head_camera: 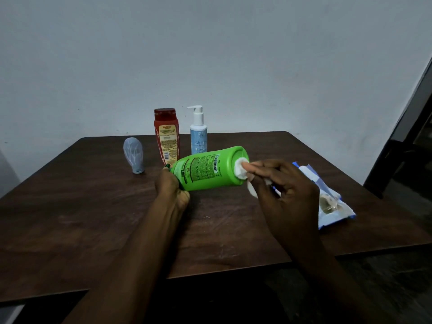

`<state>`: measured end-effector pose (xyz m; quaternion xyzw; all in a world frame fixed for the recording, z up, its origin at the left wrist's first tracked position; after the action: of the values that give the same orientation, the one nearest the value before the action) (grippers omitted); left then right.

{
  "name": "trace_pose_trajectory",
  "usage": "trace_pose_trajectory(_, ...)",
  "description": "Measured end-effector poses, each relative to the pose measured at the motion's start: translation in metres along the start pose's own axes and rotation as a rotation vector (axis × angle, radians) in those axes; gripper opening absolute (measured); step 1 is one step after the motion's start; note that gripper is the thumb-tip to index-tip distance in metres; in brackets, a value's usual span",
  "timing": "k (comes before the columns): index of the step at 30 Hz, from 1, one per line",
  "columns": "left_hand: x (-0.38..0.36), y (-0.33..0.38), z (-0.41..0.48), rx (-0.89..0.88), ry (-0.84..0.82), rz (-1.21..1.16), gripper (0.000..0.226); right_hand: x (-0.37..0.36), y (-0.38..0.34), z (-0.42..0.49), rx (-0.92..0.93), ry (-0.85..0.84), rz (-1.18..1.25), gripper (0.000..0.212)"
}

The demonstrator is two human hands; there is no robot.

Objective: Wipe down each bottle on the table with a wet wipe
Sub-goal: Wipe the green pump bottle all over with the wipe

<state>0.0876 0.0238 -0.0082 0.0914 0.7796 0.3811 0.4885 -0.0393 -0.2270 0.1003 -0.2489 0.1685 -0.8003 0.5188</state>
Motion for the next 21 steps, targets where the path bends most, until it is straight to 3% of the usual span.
trace_pose_trajectory(6,-0.004,-0.005,-0.01,0.043,-0.039,-0.034,0.039,-0.005,-0.014,0.029,-0.034,0.016,0.029,0.021)
trace_pose_trajectory(14,0.006,-0.001,-0.005,0.041,-0.01,-0.044,0.043,-0.011,-0.027,-0.008,0.214,-0.067,-0.037,0.026)
trace_pose_trajectory(21,-0.002,-0.005,-0.011,0.041,-0.023,-0.085,0.037,-0.004,-0.009,0.019,-0.055,-0.044,0.048,0.025)
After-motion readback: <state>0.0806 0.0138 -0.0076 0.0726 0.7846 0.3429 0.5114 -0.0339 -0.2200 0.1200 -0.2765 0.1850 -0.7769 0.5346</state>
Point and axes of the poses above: each hand's wrist, its own z-axis towards the middle knuckle, its own x-axis out of the back of the hand, y = z × x, the point moved 6 cm from there along z, towards the middle knuckle, and after that the axes turned 4 degrees about -x, right-handed, at the moved point
